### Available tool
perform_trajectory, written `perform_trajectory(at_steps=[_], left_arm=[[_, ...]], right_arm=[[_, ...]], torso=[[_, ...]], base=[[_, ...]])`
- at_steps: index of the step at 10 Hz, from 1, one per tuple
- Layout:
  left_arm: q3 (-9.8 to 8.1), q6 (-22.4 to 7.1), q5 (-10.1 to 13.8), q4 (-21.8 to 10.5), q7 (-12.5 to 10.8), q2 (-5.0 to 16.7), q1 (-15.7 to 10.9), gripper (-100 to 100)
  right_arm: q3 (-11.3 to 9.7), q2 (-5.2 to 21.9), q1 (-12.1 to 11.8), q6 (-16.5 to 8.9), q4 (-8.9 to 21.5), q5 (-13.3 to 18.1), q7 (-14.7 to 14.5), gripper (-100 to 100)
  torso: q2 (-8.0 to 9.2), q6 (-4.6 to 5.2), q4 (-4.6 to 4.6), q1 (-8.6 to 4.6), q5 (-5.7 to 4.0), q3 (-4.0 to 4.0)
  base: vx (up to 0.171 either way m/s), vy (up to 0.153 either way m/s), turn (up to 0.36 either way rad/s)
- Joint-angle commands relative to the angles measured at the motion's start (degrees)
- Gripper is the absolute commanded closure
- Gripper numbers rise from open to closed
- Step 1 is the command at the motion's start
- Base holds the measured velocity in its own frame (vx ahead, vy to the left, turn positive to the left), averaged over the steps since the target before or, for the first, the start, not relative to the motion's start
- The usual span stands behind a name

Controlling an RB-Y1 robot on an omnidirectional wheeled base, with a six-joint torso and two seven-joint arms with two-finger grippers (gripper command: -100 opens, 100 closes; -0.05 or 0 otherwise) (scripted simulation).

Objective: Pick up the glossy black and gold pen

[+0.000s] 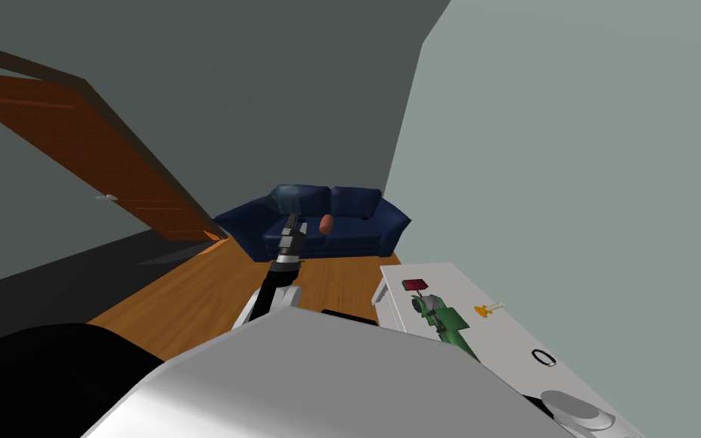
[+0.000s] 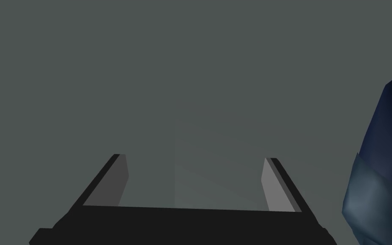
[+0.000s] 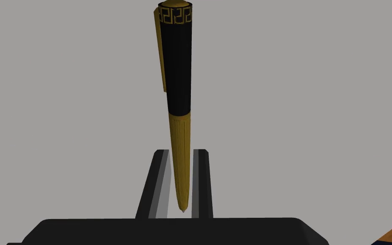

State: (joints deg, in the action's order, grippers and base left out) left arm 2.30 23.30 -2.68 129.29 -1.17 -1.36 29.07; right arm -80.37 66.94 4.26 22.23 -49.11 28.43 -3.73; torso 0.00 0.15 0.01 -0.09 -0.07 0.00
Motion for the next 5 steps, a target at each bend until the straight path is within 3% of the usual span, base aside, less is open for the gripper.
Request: perform_trajectory(at_steps=[1, 4, 5], left_arm=[[0.0, 0.0, 0.0, 0.0, 0.0, 0.0, 0.0, 0], [0.0, 0.0, 0.0, 0.0, 0.0, 0.0, 0.0, 0], [0.0, 0.0, 0.0, 0.0, 0.0, 0.0, 0.0, 0]], right_arm=[[-0.6, 2.0, 0.8, 0.7, -1.3, -0.1, 0.3, 100], [-0.6, 2.4, 0.8, 1.1, -1.4, -0.2, 0.1, 100], [-0.6, 2.5, 0.8, 1.1, -1.5, -0.2, 0.2, 0]], torso=[[0.0, 0.0, 0.0, 0.0, 0.0, 0.0], [0.02, -0.01, 0.0, 0.08, 0.0, 0.01], [0.0, -0.01, 0.0, 0.01, -0.04, 0.0]], base=[[-0.015, 0.049, -0.055], [-0.01, 0.028, -0.012], [0.0, 0.0, 0.0]])
